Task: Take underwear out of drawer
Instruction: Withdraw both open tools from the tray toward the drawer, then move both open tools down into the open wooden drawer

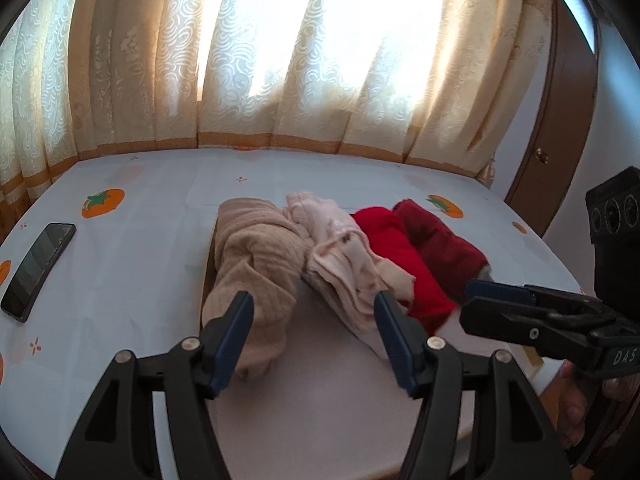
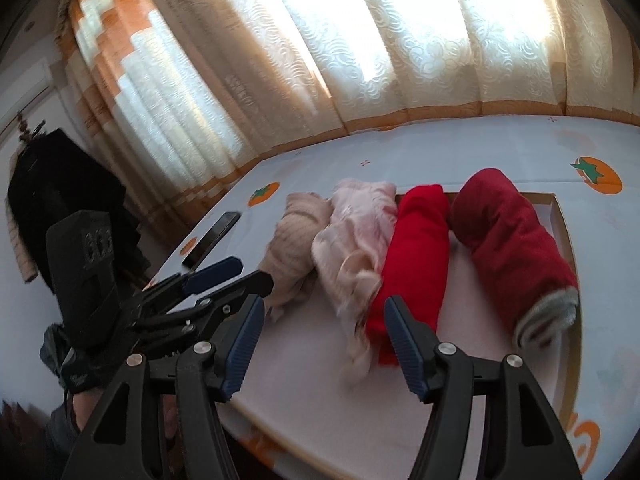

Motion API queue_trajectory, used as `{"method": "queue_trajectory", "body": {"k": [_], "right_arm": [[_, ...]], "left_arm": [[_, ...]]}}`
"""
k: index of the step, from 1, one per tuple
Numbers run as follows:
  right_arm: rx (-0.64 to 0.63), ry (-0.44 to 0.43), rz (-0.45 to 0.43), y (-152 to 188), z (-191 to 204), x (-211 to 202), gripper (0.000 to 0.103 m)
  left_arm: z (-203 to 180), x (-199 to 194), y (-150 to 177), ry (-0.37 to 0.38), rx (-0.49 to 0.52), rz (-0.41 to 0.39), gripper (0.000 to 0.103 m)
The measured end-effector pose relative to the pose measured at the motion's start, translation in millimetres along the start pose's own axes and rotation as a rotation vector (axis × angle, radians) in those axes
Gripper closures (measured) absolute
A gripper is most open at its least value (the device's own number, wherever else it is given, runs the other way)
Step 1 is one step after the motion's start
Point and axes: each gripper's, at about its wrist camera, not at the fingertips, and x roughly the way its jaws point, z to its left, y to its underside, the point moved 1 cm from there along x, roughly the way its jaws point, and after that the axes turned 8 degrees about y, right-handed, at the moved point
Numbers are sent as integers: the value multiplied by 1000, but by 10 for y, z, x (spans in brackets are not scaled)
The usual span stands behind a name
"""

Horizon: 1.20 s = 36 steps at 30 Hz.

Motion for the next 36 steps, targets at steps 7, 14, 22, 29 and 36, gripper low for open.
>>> {"method": "queue_trajectory", "body": {"k": [7, 14, 22, 29, 36], "right_arm": [[-38, -29, 3, 248, 108, -253, 37], [-76, -52, 1, 408, 244, -456, 34], [-89, -67, -24, 582, 285, -719, 33], [-102, -56, -57, 719, 257, -983, 33], [-138, -44, -35, 939, 260, -1082, 33]], "left_arm": [[-214, -190, 158, 39, 39, 1, 40], [-444, -402, 312, 74, 85, 0, 38], [-608, -589, 534, 101, 123, 8, 36], [-700, -777, 771, 106, 174, 18, 36], [-635, -817, 1014, 88, 185, 63, 36]]}}
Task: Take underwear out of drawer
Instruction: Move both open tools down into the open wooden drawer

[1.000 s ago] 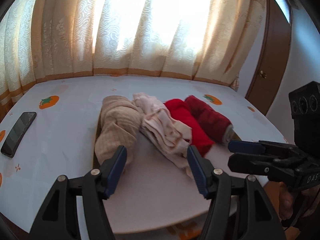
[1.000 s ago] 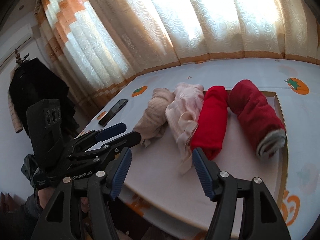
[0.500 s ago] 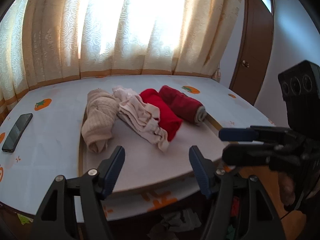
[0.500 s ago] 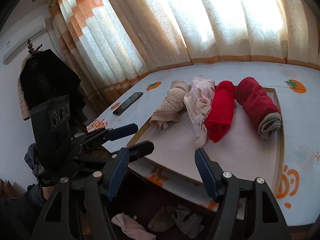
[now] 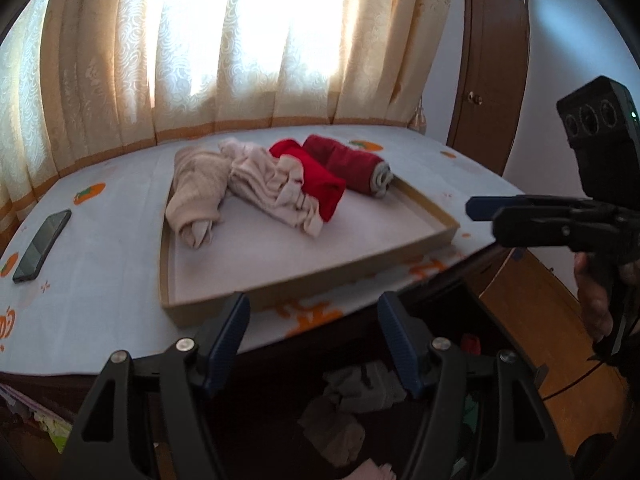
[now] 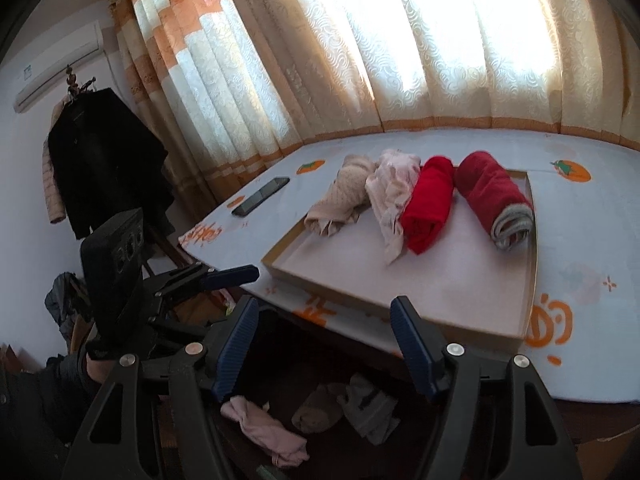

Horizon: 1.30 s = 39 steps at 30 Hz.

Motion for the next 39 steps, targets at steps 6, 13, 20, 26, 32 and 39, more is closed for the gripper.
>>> {"method": "queue_trajectory", "body": {"k": [6, 13, 20, 26, 32, 39], "right_arm": [[-52, 9, 26, 183, 83, -74, 32], [-77, -3, 70, 411, 129, -144, 32], [-74, 2, 96, 645, 101, -308, 32], [-84, 31, 111, 757, 21, -450, 32], [-75, 49, 121, 810, -62, -579, 32], [-140, 39, 162, 868, -14, -600, 32]], "left_arm": [[26, -24, 187, -11, -1, 32, 36], [2, -23, 397, -8, 12, 84, 36], [-29, 40, 651, 8, 50, 181, 36], [-6, 146, 884, 16, 75, 279, 36], [53, 205, 999, 51, 51, 339, 36], [113, 304, 1109, 87, 47, 420, 36]]}}
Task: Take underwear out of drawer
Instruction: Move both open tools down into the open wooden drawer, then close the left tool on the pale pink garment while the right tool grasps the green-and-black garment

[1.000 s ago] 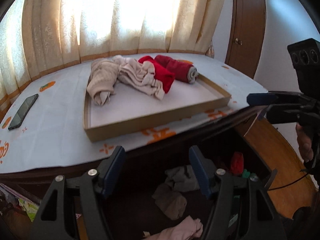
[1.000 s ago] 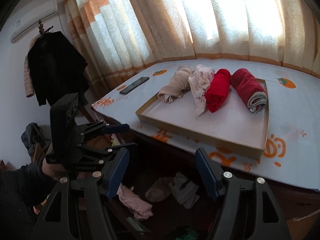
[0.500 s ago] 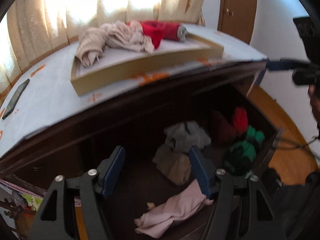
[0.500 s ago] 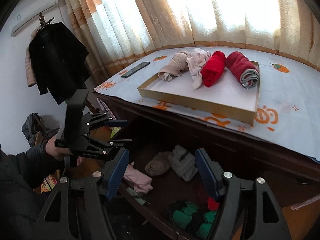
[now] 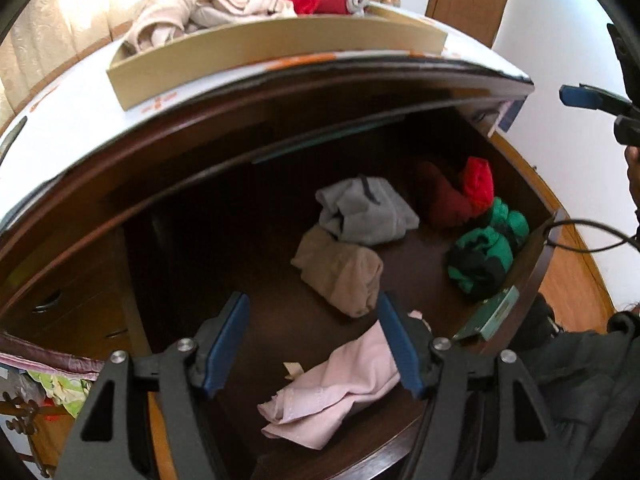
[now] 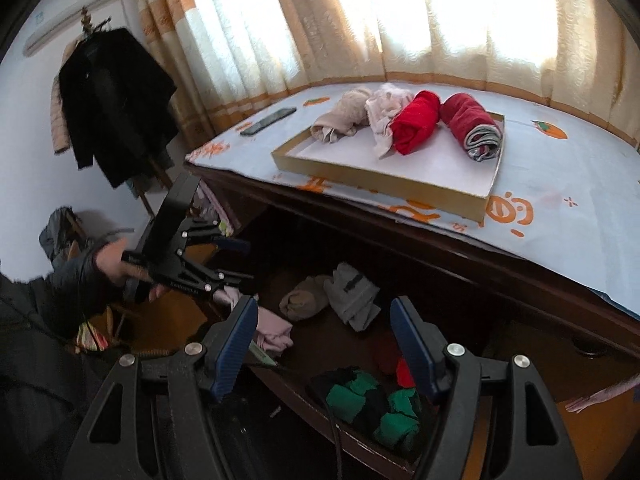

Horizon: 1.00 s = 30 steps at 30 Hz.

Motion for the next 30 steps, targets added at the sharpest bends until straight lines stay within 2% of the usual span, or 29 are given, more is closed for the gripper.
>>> {"method": "queue_trajectory", "body": {"k": [7, 11, 21, 25, 30], "right_arm": [[-62, 14, 107, 162, -3, 126, 32], [-55, 23, 143, 258, -81, 114, 32], [-74, 56, 217, 397, -234, 150, 32], [-77, 70, 237, 408, -378, 287, 32], [-134, 77, 319, 466, -459, 612, 32]], "left_arm": [[-31, 93, 45, 6, 56, 74, 36], [-50, 168, 65, 16, 76, 109, 36], [62, 297, 71, 69, 36, 167, 36], [73, 353, 69, 80, 42, 202, 36], [71, 435, 71, 74, 56, 243, 36]]}}
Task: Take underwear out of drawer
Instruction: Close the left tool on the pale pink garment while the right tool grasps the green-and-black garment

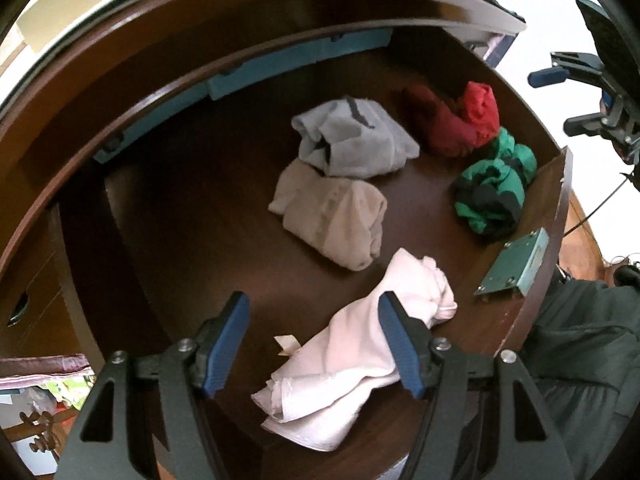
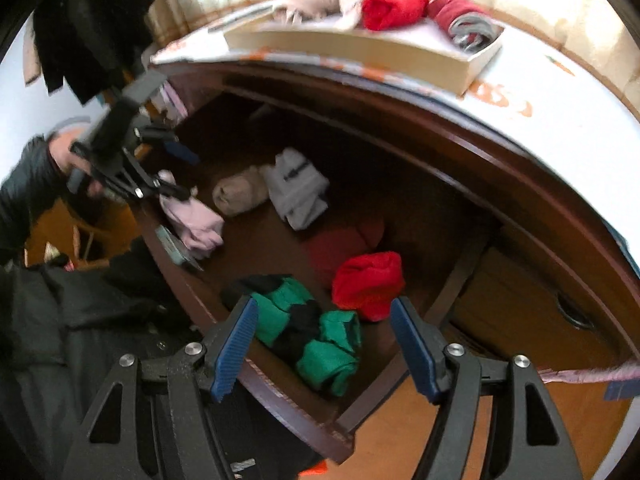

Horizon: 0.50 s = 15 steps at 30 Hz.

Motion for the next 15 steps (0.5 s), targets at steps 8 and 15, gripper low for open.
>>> {"method": "queue_trajectory", "body": {"k": [8, 15], "right_arm": [[-112, -44, 102, 21, 48, 398, 34], [-206, -120, 167, -9, 161, 595, 48]], "left_arm": [[64, 124, -17, 51, -14, 60, 36], [118, 188, -34, 100, -5, 117, 36]]}}
